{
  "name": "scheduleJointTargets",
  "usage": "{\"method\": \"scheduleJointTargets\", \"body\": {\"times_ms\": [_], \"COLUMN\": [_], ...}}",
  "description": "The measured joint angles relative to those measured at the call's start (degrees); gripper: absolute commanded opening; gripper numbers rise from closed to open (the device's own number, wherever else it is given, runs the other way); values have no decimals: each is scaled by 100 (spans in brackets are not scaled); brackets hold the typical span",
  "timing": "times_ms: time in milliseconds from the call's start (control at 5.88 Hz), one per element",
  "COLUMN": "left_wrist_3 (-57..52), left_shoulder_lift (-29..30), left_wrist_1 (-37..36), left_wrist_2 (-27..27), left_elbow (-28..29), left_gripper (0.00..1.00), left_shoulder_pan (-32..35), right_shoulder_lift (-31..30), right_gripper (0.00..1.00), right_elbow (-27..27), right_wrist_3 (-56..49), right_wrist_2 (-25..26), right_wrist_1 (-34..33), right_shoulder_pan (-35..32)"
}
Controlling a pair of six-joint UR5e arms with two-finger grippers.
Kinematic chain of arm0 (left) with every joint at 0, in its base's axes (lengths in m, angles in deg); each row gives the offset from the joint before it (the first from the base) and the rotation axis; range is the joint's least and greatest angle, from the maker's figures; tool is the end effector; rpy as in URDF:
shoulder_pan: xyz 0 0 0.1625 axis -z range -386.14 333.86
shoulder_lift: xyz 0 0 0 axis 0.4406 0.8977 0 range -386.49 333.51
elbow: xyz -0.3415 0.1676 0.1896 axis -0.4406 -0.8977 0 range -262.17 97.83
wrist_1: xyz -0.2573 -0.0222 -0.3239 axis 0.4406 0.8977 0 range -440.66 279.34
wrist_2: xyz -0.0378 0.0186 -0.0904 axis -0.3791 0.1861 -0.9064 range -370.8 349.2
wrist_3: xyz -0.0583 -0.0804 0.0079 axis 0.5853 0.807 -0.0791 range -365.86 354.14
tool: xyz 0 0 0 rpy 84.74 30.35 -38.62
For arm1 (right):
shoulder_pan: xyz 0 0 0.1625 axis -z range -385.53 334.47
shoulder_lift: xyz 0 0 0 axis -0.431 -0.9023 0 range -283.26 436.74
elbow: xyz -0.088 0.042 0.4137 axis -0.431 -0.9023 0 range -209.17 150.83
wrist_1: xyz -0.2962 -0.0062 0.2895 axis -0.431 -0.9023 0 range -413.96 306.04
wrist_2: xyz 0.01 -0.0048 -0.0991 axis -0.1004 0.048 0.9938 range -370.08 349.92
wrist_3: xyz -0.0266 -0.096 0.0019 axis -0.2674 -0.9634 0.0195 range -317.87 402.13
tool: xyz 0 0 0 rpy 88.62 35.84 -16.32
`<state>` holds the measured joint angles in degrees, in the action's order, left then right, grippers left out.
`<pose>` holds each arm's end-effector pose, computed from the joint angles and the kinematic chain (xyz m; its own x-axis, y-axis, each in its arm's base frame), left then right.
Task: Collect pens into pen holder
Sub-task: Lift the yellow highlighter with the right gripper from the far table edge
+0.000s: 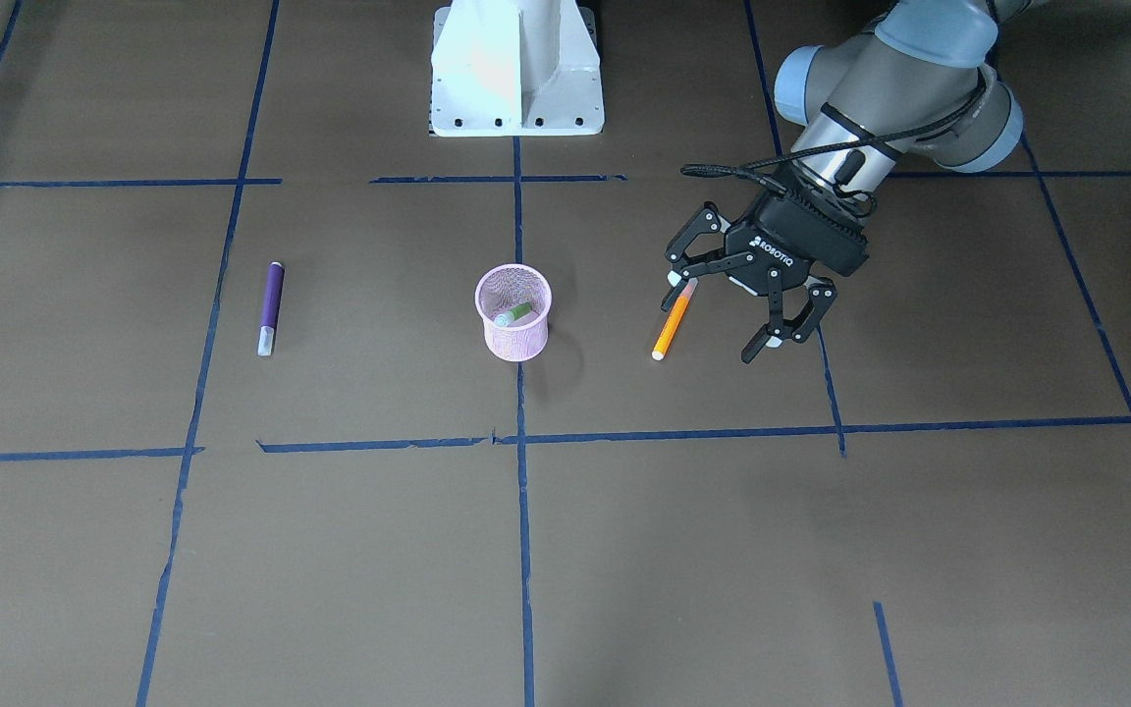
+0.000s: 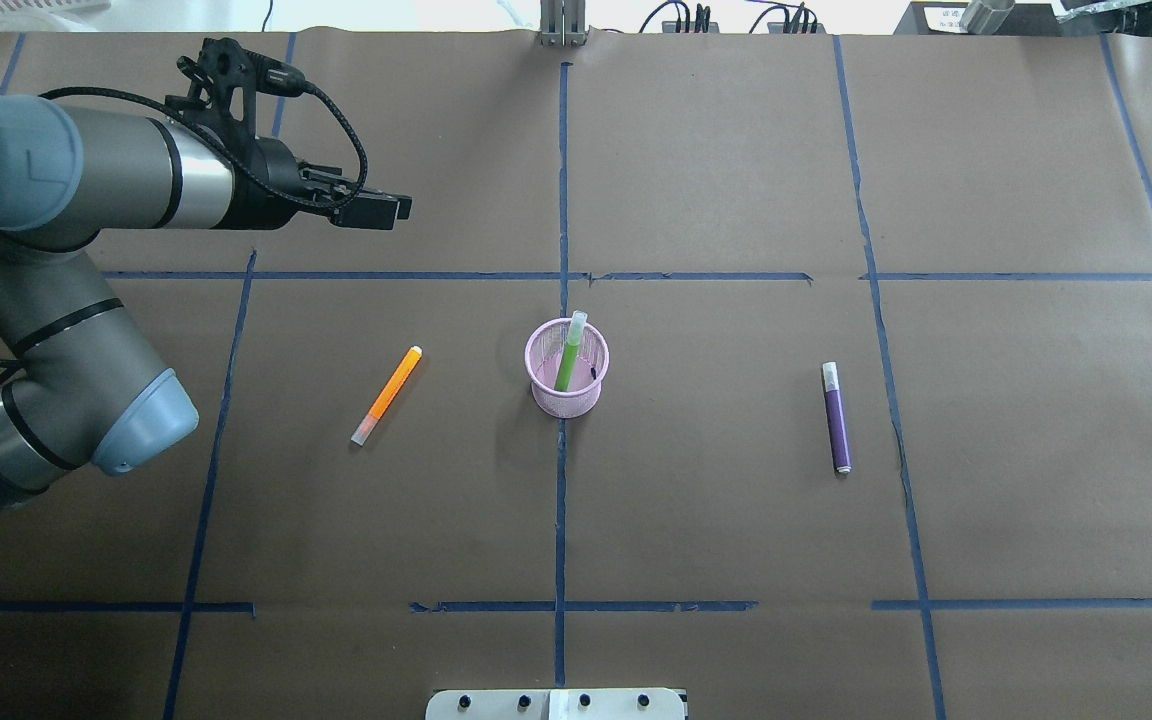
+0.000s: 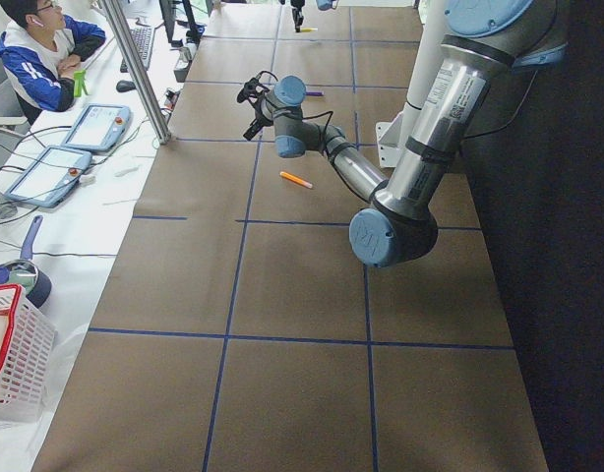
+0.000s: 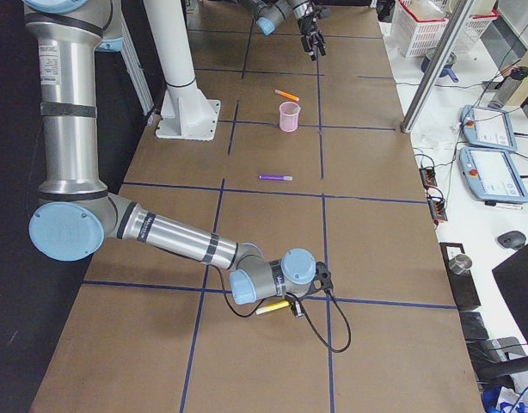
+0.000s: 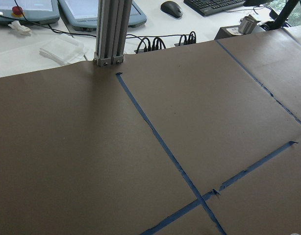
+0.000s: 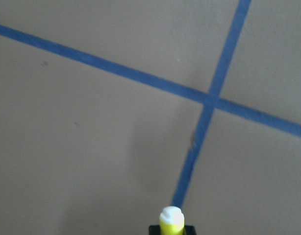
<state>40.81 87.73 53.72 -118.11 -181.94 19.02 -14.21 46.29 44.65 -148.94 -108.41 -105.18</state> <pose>0.3586 -0.5076 0.2523 0.4270 0.4997 -0.7536 0.2455 0.7381 0.6285 -0.0302 -0.4897 0.7196 0.6076 -0.3315 0.7218 0.1423 0.9395 0.3117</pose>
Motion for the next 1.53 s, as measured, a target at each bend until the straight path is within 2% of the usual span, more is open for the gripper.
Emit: {"method": "scheduleJointTargets", "body": {"times_ms": [340, 510, 680, 851, 1021, 1191, 1531], "left_wrist_3": [-3, -7, -8, -9, -101, -230, -305], "left_shoulder_lift": [-193, -223, -245, -264, -276, -277, -270], "left_wrist_1": [-311, -625, -755, -791, -800, -805, -807], "left_wrist_2": [-241, -407, -466, -482, -486, -485, -486], "left_elbow": [51, 62, 125, 222, 310, 385, 482], "left_gripper": [100, 100, 100, 100, 100, 100, 100], "left_shoulder_pan": [-5, -11, -30, -53, -64, -75, -91], "right_shoulder_lift": [56, 216, 470, 726, 959, 1131, 1487], "right_gripper": [0, 0, 0, 0, 0, 0, 0], "right_elbow": [1643, 2277, 2553, 2669, 2817, 3041, 3328], "right_wrist_3": [1419, 1955, 2480, 3271, 4308, 5092, 5462], "right_wrist_2": [-60, 28, 135, 458, 1227, 2326, 5265], "right_wrist_1": [20, 111, 397, 907, 1460, 1773, 1878], "right_shoulder_pan": [-57, -44, 6, 241, 778, 1544, 3692]}}
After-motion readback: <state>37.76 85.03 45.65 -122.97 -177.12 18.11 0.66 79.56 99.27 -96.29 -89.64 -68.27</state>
